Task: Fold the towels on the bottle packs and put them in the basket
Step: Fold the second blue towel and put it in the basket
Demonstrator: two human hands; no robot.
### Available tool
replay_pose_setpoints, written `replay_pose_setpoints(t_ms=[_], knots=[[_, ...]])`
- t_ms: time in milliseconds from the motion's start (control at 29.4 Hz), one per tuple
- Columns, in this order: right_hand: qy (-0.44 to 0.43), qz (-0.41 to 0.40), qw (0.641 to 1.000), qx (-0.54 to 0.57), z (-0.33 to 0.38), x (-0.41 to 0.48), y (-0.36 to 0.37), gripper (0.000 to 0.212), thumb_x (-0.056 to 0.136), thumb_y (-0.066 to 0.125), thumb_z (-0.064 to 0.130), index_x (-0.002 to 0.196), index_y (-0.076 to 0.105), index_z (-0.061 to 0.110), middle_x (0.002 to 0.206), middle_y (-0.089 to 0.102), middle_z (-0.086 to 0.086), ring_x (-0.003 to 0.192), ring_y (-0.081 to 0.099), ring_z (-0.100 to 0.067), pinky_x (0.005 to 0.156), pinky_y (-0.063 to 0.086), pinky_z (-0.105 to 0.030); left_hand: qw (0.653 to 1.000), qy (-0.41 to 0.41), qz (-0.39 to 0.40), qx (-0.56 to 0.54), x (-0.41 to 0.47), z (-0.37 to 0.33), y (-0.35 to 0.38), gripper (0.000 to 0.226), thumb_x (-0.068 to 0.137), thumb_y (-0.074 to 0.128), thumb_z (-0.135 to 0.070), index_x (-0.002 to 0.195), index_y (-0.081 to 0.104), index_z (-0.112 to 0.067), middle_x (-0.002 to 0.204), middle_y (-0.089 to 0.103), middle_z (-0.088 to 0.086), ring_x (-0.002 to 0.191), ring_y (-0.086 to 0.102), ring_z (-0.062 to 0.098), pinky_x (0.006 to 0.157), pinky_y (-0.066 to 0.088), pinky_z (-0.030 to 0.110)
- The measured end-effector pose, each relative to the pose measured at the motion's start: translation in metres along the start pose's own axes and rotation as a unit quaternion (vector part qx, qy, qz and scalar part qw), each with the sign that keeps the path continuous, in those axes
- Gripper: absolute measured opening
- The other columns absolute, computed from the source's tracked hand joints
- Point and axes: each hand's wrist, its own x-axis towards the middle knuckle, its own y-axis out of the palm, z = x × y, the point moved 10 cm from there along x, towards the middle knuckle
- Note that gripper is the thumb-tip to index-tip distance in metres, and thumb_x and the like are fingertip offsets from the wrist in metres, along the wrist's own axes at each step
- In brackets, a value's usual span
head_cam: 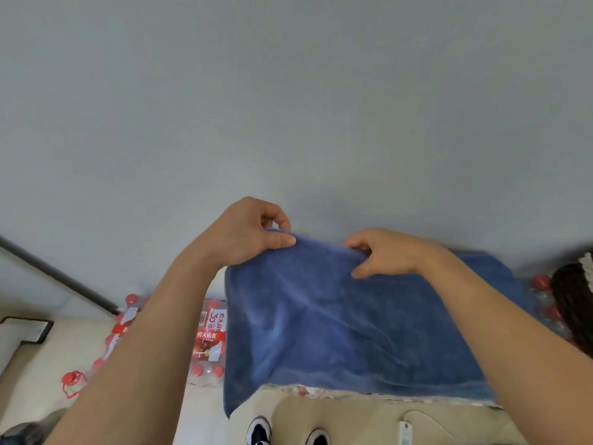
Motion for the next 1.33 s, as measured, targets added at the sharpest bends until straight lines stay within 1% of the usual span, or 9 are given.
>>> replay_pose_setpoints(t_ms=[170, 408, 511, 613, 715, 817, 953, 1157, 1327], knots=[[0.153, 0.025, 0.979, -0.134, -0.084, -0.044, -0.013, 0.030, 0.072, 0.079, 0.030, 0.098, 0.066, 0.022, 0.092, 0.067, 0.005, 0.085, 0.063, -0.017, 0.075, 0.050, -0.029, 0.974, -0.056, -0.211, -0.062, -0.031, 0.040, -0.039, 0.012, 0.085, 0.069, -0.020, 0.074, 0.072, -0.024, 0.065, 0.063, -0.006, 0.064, 0.055, 0.010, 0.063, 0.042, 0.022], [0.247, -0.068, 0.954, -0.154, -0.154, -0.107, -0.041, 0.015, 0.071, 0.077, 0.032, 0.083, 0.067, 0.029, 0.088, 0.069, 0.002, 0.084, 0.062, -0.019, 0.072, 0.048, -0.029, 0.965, -0.166, 0.165, 0.115, -0.043, 0.075, 0.025, 0.018, 0.080, 0.075, -0.027, 0.066, 0.074, -0.016, 0.059, 0.065, 0.000, 0.057, 0.055, 0.009, 0.066, 0.050, 0.035], [0.242, -0.238, 0.931, -0.131, -0.148, -0.135, -0.087, 0.016, 0.078, 0.070, 0.031, 0.065, 0.061, 0.026, 0.078, 0.066, 0.001, 0.083, 0.063, -0.025, 0.065, 0.044, -0.029, 0.987, -0.096, -0.068, 0.112, -0.029, 0.032, -0.017, 0.015, 0.085, 0.069, -0.020, 0.071, 0.073, -0.017, 0.064, 0.066, -0.004, 0.065, 0.056, 0.013, 0.061, 0.043, 0.031], [0.230, -0.460, 0.850, -0.117, -0.121, -0.198, -0.152, 0.014, 0.082, 0.060, 0.018, 0.085, 0.071, 0.027, 0.095, 0.071, -0.008, 0.089, 0.062, -0.034, 0.070, 0.046, -0.033, 0.943, 0.015, -0.309, 0.122, -0.041, -0.044, -0.070, 0.014, 0.093, 0.058, -0.015, 0.094, 0.072, -0.015, 0.090, 0.072, 0.003, 0.085, 0.061, 0.022, 0.073, 0.037, 0.026], [0.195, -0.629, 0.743, -0.118, -0.087, -0.276, -0.194, 0.028, 0.080, 0.056, 0.005, 0.102, 0.071, 0.012, 0.097, 0.070, -0.020, 0.089, 0.062, -0.041, 0.070, 0.046, -0.036, 0.896, 0.100, -0.412, 0.130, -0.056, -0.100, -0.099, 0.022, 0.093, 0.049, -0.005, 0.103, 0.068, -0.008, 0.095, 0.063, 0.015, 0.087, 0.053, 0.023, 0.075, 0.030, 0.023], [0.187, -0.685, 0.694, -0.121, -0.089, -0.316, -0.199, 0.029, 0.079, 0.052, -0.002, 0.102, 0.070, 0.005, 0.093, 0.070, -0.022, 0.085, 0.062, -0.041, 0.071, 0.047, -0.038, 0.871, 0.136, -0.460, 0.109, -0.074, -0.116, -0.100, 0.031, 0.088, 0.045, 0.004, 0.106, 0.068, -0.007, 0.094, 0.045, 0.009, 0.072, 0.034, 0.003, 0.072, 0.028, 0.020], [0.227, -0.628, 0.735, -0.120, -0.130, -0.302, -0.143, 0.026, 0.080, 0.054, 0.000, 0.098, 0.072, 0.007, 0.086, 0.070, -0.019, 0.077, 0.062, -0.037, 0.067, 0.049, -0.038, 0.888, 0.109, -0.422, 0.151, -0.088, -0.078, -0.053, 0.036, 0.076, 0.050, 0.016, 0.101, 0.070, -0.001, 0.094, 0.043, 0.012, 0.078, 0.041, 0.014, 0.072, 0.035, 0.028], [0.302, -0.428, 0.851, -0.037, -0.222, -0.247, 0.023, 0.036, 0.063, 0.071, 0.002, 0.099, 0.073, 0.006, 0.089, 0.069, -0.022, 0.082, 0.063, -0.040, 0.075, 0.054, -0.045, 0.957, -0.078, -0.184, 0.210, -0.099, 0.048, 0.052, 0.041, 0.072, 0.052, 0.018, 0.094, 0.075, -0.008, 0.088, 0.056, 0.006, 0.085, 0.062, 0.035, 0.074, 0.042, 0.031], [0.302, -0.462, 0.823, 0.133, -0.240, -0.255, 0.059, 0.026, 0.077, 0.066, 0.000, 0.103, 0.066, 0.004, 0.083, 0.061, -0.010, 0.079, 0.055, -0.031, 0.075, 0.044, -0.035, 0.958, -0.176, -0.177, 0.141, -0.121, 0.071, 0.065, 0.031, 0.073, 0.057, 0.009, 0.086, 0.078, -0.011, 0.083, 0.069, 0.002, 0.078, 0.060, 0.022, 0.074, 0.043, 0.029]])
